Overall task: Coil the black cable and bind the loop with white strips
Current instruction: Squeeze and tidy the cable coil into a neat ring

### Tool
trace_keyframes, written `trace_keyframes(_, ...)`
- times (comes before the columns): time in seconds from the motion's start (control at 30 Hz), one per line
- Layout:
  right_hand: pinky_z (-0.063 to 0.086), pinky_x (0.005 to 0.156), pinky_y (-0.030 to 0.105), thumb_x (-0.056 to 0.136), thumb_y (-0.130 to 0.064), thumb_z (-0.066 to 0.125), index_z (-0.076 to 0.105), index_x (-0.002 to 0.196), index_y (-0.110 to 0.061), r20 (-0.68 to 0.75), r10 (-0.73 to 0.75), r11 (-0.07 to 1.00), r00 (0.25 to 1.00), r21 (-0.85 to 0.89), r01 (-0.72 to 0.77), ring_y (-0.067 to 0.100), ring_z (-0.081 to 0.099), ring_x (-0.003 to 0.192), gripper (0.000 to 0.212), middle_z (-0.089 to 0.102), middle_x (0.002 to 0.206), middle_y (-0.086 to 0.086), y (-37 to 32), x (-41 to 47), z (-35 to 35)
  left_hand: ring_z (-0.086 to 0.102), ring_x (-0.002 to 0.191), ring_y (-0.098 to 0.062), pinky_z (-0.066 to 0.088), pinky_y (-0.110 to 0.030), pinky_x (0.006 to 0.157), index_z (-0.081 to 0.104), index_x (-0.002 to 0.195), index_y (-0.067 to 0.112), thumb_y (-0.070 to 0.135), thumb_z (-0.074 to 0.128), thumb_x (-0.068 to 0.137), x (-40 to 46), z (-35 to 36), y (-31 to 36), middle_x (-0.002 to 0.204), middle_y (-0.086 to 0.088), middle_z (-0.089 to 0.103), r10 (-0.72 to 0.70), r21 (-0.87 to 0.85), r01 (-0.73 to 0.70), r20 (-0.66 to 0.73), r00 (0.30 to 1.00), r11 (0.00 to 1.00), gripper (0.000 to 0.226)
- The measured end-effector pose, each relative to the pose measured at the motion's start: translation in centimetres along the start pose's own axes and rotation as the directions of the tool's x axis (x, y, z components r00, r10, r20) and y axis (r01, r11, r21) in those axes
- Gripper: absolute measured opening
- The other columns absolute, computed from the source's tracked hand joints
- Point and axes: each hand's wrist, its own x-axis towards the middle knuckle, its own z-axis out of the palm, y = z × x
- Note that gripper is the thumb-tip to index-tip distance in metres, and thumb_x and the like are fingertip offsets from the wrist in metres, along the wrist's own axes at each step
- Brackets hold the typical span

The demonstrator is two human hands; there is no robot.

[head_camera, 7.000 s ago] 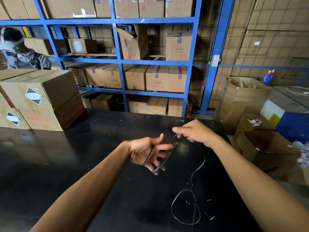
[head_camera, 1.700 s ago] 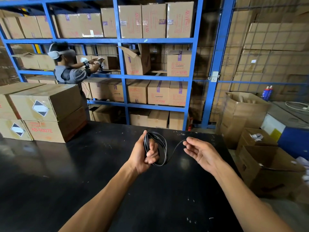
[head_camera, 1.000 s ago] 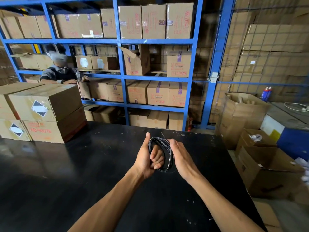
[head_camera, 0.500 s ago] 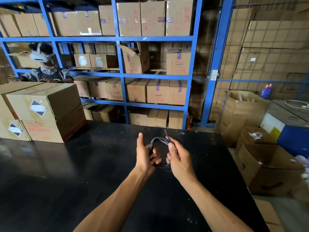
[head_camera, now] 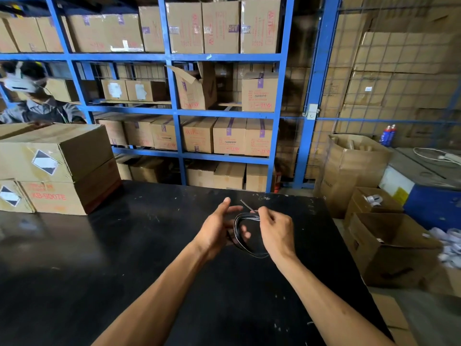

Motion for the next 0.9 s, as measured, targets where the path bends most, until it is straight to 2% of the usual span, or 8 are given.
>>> trace_keyframes(0.1,0.055,0.063,0.039,0.095,-0.031,0.061,0.08,0.094,-0.023,0.026,-0.003,1.0,1.0,0.024,0.003,0.022,0.069,0.071,0.021,0.072,0.069,0.006,0.1,-0.2,-0.2,0.066,0.067,-0.031,0.053,-0.037,0.071,0.072,0.116,0.027,0.074,0.052,0.084,-0.1,0.6,0.3,0.077,-0.014,0.066,0.016,0.056,-0.017,0.028,0.999,0.998,0.06)
trace_keyframes(0.2,0.047,0.064,0.023,0.095,-0.032,0.065,0.057,0.139,-0.031,0.052,0.037,0.998,0.998,0.04,-0.039,0.012,0.065,0.074,0.046,0.066,0.075,-0.001,0.2,-0.2,-0.4,0.06,0.055,-0.027,0.05,-0.037,0.066,0.075,0.109,0.02,0.057,0.057,0.091,-0.2,1.1,0.1,0.072,-0.014,0.064,0.059,0.032,-0.058,-0.009,0.998,0.998,0.045)
trace_keyframes(0.33,0.05,0.06,0.026,0.095,-0.028,0.064,0.059,0.131,-0.032,0.01,0.029,0.996,1.0,0.09,-0.029,0.014,0.063,0.066,0.037,0.064,0.069,0.001,0.3,-0.1,-0.9,0.054,0.049,-0.021,0.052,-0.037,0.063,0.075,0.098,-0.003,0.019,0.058,0.092,-0.3,2.0,-0.7,0.07,-0.013,0.062,0.105,-0.004,-0.105,-0.073,0.992,0.994,0.028)
trace_keyframes(0.43,0.049,0.057,0.025,0.094,-0.028,0.065,0.064,0.119,-0.031,-0.037,0.005,0.998,0.999,0.07,-0.003,0.013,0.063,0.064,0.025,0.064,0.067,-0.001,0.4,0.0,-1.0,0.054,0.051,-0.019,0.054,-0.035,0.062,0.073,0.102,-0.004,0.006,0.051,0.099,-0.6,2.5,-1.1,0.071,-0.013,0.063,0.147,0.002,-0.148,-0.058,0.987,0.989,0.024)
trace_keyframes(0.6,0.048,0.061,0.023,0.095,-0.031,0.066,0.074,0.104,-0.023,-0.065,-0.041,0.999,0.997,-0.011,0.04,0.016,0.07,0.08,0.014,0.072,0.082,-0.002,0.6,0.1,-1.2,0.052,0.055,-0.015,0.052,-0.029,0.06,0.07,0.108,-0.003,0.017,0.046,0.105,-0.7,3.3,-1.2,0.071,-0.006,0.06,0.171,0.103,-0.167,-0.039,0.984,0.981,0.031)
trace_keyframes(0.73,0.05,0.066,0.017,0.098,-0.055,0.058,0.076,0.088,-0.026,0.07,-0.116,0.99,0.991,-0.075,0.121,0.004,0.068,0.081,0.036,0.073,0.079,-0.011,0.9,0.0,-1.4,0.049,0.055,-0.006,0.048,-0.025,0.059,0.069,0.115,0.001,0.02,0.045,0.105,-0.8,3.7,-1.0,0.069,-0.001,0.057,0.202,0.16,-0.185,-0.093,0.975,0.969,0.032)
trace_keyframes(0.8,0.047,0.064,0.006,0.093,-0.066,0.055,0.077,0.087,-0.033,0.156,-0.166,0.981,0.974,-0.072,0.179,-0.006,0.067,0.083,0.04,0.074,0.081,-0.023,1.1,-0.5,-1.5,0.049,0.055,-0.006,0.047,-0.025,0.057,0.063,0.12,-0.002,0.016,0.047,0.104,-0.7,3.8,-0.7,0.076,-0.005,0.059,0.185,0.107,-0.17,-0.14,0.973,0.98,0.029)
trace_keyframes(0.9,0.048,0.068,0.013,0.093,-0.059,0.061,0.079,0.091,-0.037,0.127,-0.136,0.991,0.983,0.013,0.135,-0.007,0.068,0.083,0.028,0.074,0.084,-0.03,1.5,-0.2,-1.4,0.058,0.062,-0.015,0.052,-0.031,0.065,0.06,0.115,-0.008,0.026,0.052,0.101,-0.7,3.7,-0.1,0.078,-0.011,0.063,0.11,-0.1,-0.118,-0.087,0.99,0.988,0.038)
